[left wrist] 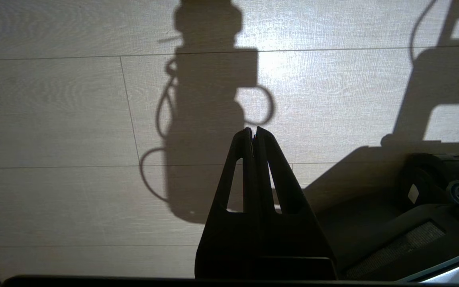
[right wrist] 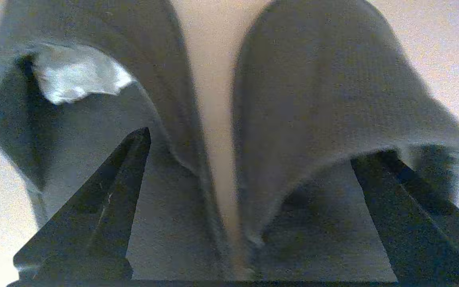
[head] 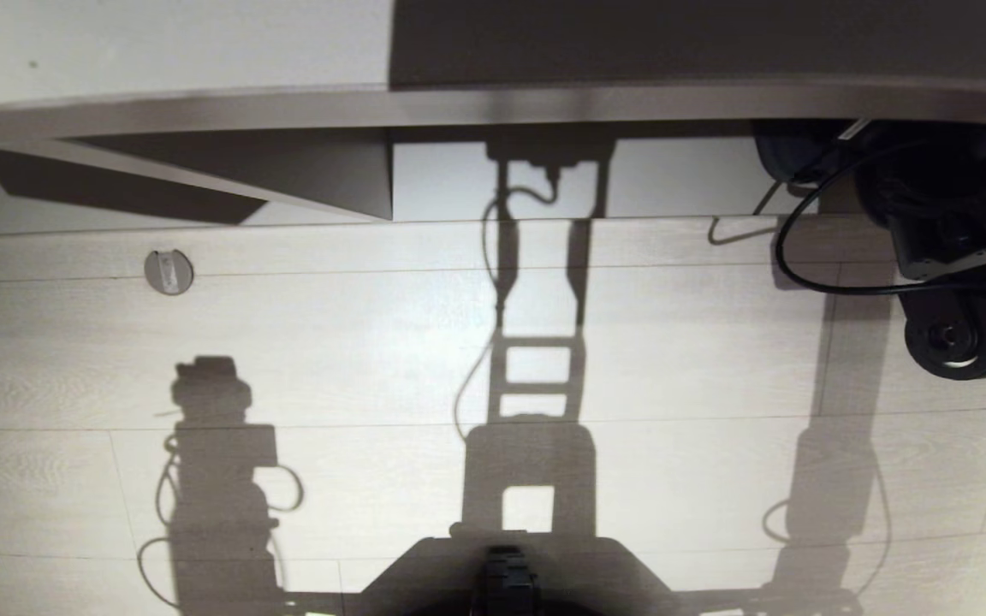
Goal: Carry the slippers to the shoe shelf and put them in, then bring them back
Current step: Pick up the slippers in the shoe cabinet
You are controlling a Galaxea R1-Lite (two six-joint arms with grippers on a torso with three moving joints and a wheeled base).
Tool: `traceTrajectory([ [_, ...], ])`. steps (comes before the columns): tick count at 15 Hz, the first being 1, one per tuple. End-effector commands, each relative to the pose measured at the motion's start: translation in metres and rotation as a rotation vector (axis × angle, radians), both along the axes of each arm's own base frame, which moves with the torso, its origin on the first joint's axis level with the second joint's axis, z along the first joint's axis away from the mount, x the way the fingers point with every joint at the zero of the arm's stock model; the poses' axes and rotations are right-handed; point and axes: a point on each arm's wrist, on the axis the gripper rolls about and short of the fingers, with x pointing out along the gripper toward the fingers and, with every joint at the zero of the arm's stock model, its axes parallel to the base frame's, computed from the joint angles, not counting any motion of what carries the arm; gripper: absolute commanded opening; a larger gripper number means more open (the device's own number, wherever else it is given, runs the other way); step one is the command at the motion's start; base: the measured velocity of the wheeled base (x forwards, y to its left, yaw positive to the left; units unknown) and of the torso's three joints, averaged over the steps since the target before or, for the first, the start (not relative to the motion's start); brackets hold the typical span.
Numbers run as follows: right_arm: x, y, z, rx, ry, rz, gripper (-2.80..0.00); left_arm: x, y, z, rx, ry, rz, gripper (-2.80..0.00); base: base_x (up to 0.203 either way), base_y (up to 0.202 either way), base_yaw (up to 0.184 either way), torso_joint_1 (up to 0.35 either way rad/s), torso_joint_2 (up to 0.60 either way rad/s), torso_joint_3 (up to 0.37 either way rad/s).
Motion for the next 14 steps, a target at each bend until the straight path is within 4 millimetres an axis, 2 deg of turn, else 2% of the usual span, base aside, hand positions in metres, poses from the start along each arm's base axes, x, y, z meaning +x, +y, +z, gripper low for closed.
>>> traceTrajectory([
  [1, 0.007, 0.003, -0.002, -0.001, -0.007, 0.005, 0.0, 0.0, 0.0, 0.0, 0.0, 0.0, 0.001, -2.8, 0.0, 0.0, 0.0, 0.0, 0.0, 0.0],
  [14, 0.029, 0.005, 0.012, -0.008, -0.101, -0.005, 0.0, 0.0, 0.0, 0.0, 0.0, 0.0, 0.001, -2.8, 0.0, 0.0, 0.0, 0.0, 0.0, 0.0],
])
